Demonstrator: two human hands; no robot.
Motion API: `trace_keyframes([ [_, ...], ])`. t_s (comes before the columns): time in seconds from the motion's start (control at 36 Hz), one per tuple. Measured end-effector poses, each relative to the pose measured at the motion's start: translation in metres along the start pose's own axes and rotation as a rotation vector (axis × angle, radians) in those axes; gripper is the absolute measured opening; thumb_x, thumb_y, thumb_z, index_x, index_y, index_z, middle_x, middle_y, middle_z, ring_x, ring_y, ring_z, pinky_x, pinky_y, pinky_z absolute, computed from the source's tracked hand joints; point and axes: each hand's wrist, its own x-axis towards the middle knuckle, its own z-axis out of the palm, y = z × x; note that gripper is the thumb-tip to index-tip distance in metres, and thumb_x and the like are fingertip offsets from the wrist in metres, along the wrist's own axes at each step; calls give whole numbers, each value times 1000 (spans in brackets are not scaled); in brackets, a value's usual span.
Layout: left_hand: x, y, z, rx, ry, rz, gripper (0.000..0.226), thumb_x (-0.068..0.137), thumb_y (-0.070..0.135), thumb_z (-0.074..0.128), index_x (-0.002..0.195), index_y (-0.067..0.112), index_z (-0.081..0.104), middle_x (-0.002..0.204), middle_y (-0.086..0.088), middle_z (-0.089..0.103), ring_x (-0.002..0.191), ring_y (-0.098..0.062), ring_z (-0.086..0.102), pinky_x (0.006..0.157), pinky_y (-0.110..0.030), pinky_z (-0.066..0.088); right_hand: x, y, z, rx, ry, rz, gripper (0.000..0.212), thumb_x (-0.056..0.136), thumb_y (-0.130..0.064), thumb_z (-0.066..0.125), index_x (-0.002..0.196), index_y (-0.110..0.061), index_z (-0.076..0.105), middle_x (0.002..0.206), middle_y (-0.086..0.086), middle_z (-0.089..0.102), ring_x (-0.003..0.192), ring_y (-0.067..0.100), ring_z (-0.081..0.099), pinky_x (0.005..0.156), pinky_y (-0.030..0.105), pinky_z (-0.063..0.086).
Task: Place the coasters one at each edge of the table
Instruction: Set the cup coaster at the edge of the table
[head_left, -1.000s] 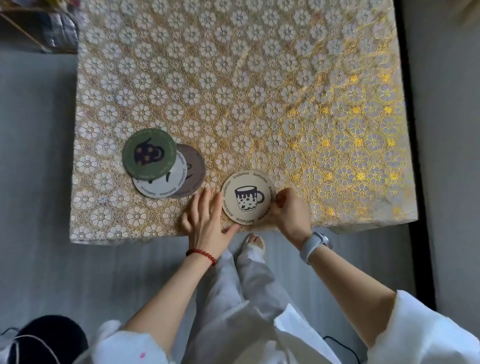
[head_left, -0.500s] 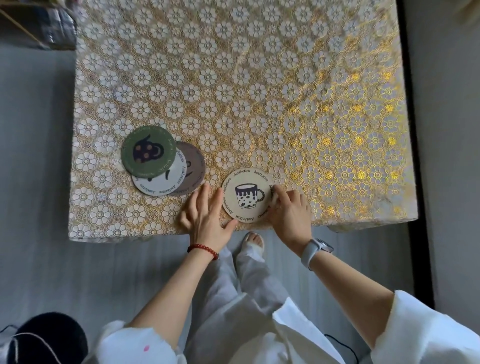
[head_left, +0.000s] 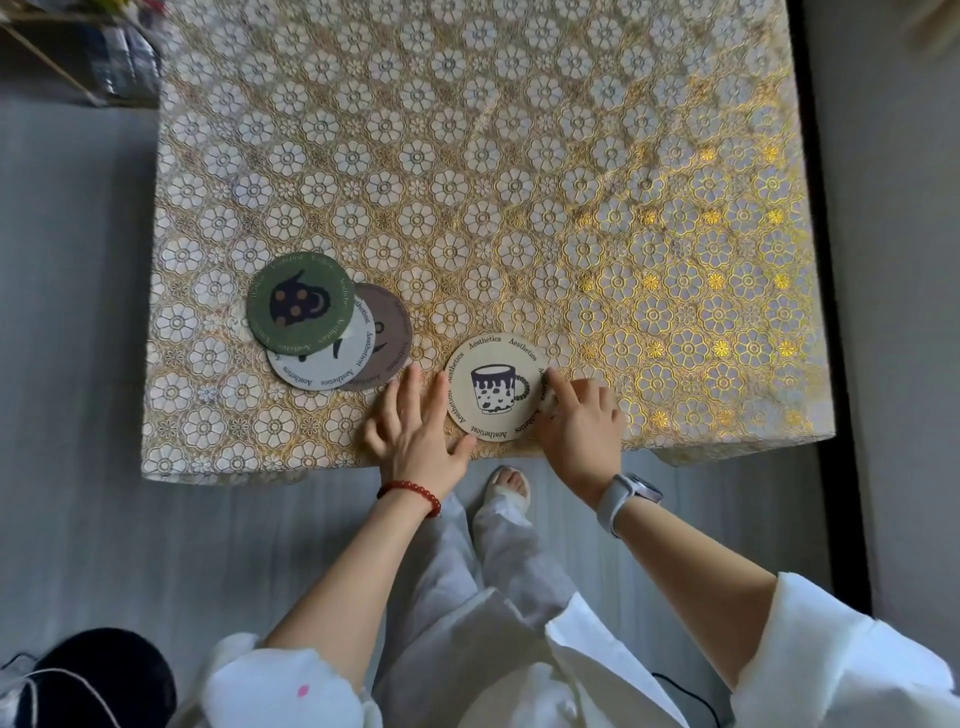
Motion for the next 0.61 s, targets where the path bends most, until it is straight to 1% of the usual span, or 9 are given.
trace_keyframes([
  [0.11,0,1,1,57,-36,5,86,78,54,48,139,38,-9,154,4,-20,139,-20,-17,109,-58,5,-4,0,2,-45,32,-12,53,79,-17,54,129,-20,39,110,15,52,102,34,41,86,45,34],
  [0.17,1,2,1,55,-52,2,86,78,53,47,140,37,-10,153,3,-22,139,-22,-18,110,-58,3,-5,0,2,-35,30,-14,52,79,-19,54,129,-20,40,110,15,52,101,34,42,87,45,32],
  [0.28,2,2,-1,37,-52,3,85,77,52,50,140,37,-5,154,4,-20,139,-21,-17,109,-58,3,-5,1,2,28,28,7,50,80,-25,55,128,-24,42,111,14,51,102,33,43,88,44,32],
  [0.39,1,2,-2,26,-44,4,85,77,51,52,140,38,-3,154,5,-18,139,-20,-16,110,-58,4,-5,1,1,59,15,9,52,80,-24,57,129,-24,42,114,15,51,105,34,43,89,45,32],
  [0.47,1,1,-2,18,-33,9,84,76,50,53,140,39,-1,155,5,-16,140,-20,-13,109,-57,5,-5,1,-1,42,-2,14,52,81,-25,55,131,-25,38,116,14,50,106,33,41,90,44,31],
  [0.56,2,1,-6,-5,-33,21,83,75,48,56,140,39,4,155,5,-11,140,-21,-9,108,-57,8,-6,-3,-5,35,-16,26,49,83,-26,52,129,-25,37,117,13,50,107,32,41,90,44,32],
  [0.61,1,0,-12,-58,-23,33,78,76,42,57,139,38,12,156,6,-2,140,-20,-3,108,-58,10,-6,-7,-10,76,-5,55,44,84,-30,50,126,-23,39,117,12,50,108,31,41,90,44,33],
])
